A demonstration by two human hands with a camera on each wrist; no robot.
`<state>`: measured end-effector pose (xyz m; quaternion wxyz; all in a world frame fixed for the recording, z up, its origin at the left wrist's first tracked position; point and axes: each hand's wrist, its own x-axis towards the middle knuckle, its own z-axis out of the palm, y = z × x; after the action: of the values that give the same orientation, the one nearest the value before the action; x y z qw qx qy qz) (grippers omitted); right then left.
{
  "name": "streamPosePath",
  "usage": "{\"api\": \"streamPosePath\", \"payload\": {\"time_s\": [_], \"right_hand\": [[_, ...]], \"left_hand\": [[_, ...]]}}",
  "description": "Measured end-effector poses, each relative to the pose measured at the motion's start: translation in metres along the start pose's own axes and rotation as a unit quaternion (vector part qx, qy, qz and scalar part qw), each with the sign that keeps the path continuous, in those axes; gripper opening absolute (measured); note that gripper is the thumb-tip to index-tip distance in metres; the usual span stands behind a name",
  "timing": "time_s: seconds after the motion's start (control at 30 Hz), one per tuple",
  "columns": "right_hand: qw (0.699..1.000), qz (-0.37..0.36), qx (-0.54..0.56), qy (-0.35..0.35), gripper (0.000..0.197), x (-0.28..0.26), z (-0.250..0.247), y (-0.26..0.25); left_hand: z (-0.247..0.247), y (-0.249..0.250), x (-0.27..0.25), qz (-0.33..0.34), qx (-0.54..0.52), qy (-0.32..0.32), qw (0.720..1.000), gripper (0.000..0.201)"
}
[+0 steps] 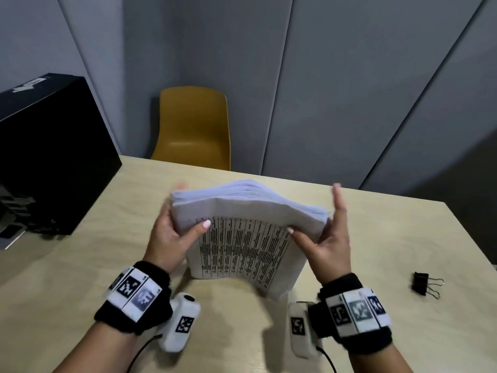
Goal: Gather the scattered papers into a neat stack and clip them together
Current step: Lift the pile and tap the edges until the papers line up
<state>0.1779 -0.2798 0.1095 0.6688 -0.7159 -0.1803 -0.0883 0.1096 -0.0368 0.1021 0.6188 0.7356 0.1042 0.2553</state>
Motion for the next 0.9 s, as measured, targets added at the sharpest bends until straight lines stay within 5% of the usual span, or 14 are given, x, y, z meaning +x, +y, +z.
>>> {"api": "streamPosePath", "payload": {"time_s": [0.07, 0.1, 0.17, 0.23, 0.3, 0.37, 0.57, 0.9], "right_hand": [[0.999, 0.030, 0.001, -0.027, 0.042, 0.002, 0.005, 0.007], [0.999, 0.031, -0.001, -0.024, 0.036, 0.002, 0.007, 0.006], [0.999, 0.035, 0.023, -0.010, 0.049, 0.001, 0.009, 0.002], [0.998, 0.038, 0.059, 0.010, 0.036, -0.001, 0.006, -0.002], [0.996, 0.029, 0.069, 0.038, 0.036, -0.003, 0.006, -0.010], [0.994, 0.023, 0.045, 0.101, 0.056, -0.003, 0.009, -0.017], [0.973, 0.092, 0.049, 0.205, 0.036, 0.015, 0.024, -0.028], [0.968, 0.113, 0.097, 0.200, 0.028, 0.021, 0.029, -0.024]], "left_hand": [[0.010, 0.003, 0.000, -0.009, 0.016, 0.002, 1.000, 0.022], [0.015, 0.006, -0.001, -0.007, 0.013, 0.010, 1.000, 0.019], [0.020, 0.012, -0.002, -0.005, -0.025, 0.026, 0.999, 0.021], [0.020, 0.018, -0.004, 0.010, -0.050, 0.038, 0.998, 0.026], [0.021, 0.024, -0.006, 0.019, -0.065, 0.050, 0.996, 0.059], [0.025, 0.032, -0.005, -0.003, -0.091, 0.089, 0.992, 0.075], [0.036, 0.035, 0.013, -0.050, -0.099, 0.208, 0.972, 0.057], [0.043, 0.036, 0.016, -0.067, -0.138, 0.185, 0.971, 0.040]]}}
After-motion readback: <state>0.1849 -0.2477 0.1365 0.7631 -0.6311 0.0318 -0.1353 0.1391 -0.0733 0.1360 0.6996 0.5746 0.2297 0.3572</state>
